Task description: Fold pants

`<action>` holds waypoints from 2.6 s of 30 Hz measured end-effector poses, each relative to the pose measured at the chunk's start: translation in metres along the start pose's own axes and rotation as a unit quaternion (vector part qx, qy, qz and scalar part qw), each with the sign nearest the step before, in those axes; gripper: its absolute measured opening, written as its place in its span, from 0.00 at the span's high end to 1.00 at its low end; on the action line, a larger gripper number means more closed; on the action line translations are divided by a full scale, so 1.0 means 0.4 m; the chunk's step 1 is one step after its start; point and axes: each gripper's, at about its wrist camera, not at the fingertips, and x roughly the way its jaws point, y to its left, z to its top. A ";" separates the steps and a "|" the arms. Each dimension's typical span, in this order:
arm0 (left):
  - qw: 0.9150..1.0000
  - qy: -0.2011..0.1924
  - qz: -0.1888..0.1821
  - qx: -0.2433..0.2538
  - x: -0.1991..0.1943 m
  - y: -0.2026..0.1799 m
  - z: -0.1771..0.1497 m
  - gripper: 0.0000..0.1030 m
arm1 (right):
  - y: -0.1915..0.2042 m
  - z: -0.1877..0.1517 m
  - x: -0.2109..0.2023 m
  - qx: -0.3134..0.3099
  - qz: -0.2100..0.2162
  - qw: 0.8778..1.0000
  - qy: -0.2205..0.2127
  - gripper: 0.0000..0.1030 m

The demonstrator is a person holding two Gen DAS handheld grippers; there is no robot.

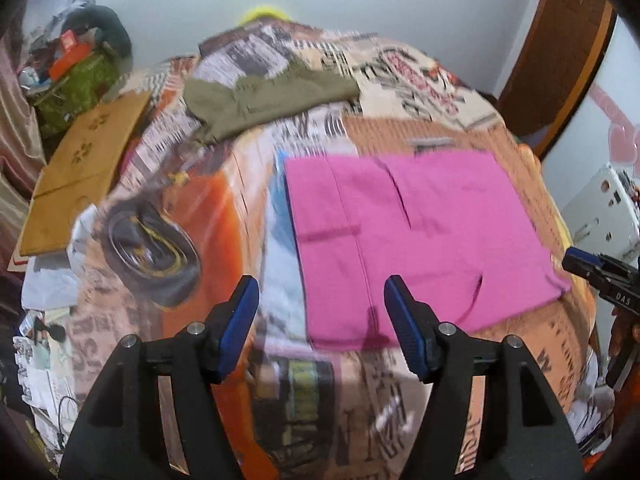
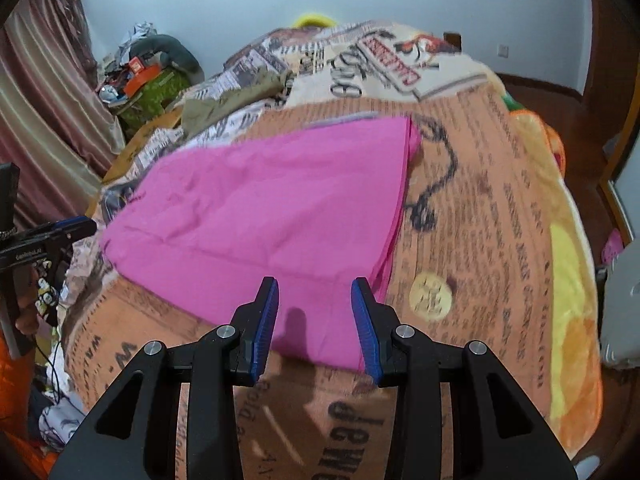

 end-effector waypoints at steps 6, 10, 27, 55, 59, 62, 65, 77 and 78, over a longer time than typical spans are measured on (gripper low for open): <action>0.999 -0.022 0.029 0.006 0.017 0.015 0.091 0.37 | -0.005 0.067 -0.016 -0.011 -0.004 0.999 -0.033 0.67; 0.999 -0.018 0.033 -0.006 0.069 0.032 0.149 0.37 | -0.020 0.107 -0.009 -0.012 -0.010 0.999 -0.047 0.67; 0.999 0.021 0.033 -0.002 0.271 0.045 0.257 0.43 | -0.131 0.250 0.133 -0.008 -0.030 0.999 -0.043 0.67; 0.999 0.020 0.034 0.034 0.340 -0.002 0.203 0.97 | -0.210 0.295 0.328 -0.007 -0.026 1.000 -0.005 0.92; 0.999 0.004 0.050 0.016 0.336 0.025 0.204 0.97 | -0.194 0.294 0.337 -0.041 -0.052 0.998 -0.010 0.95; 0.998 0.021 0.056 0.008 0.361 0.040 0.193 0.96 | -0.190 0.293 0.352 -0.059 -0.062 0.996 -0.001 0.96; 0.997 0.028 0.065 0.018 0.371 0.030 0.185 0.95 | -0.193 0.298 0.362 -0.059 -0.065 0.996 0.006 0.96; 0.999 0.008 0.047 0.015 0.260 0.017 0.252 0.79 | -0.164 0.331 0.264 -0.011 -0.022 1.000 0.004 0.87; 0.999 0.005 0.043 0.018 0.255 0.007 0.259 0.72 | -0.147 0.335 0.255 -0.019 -0.015 1.000 0.001 0.85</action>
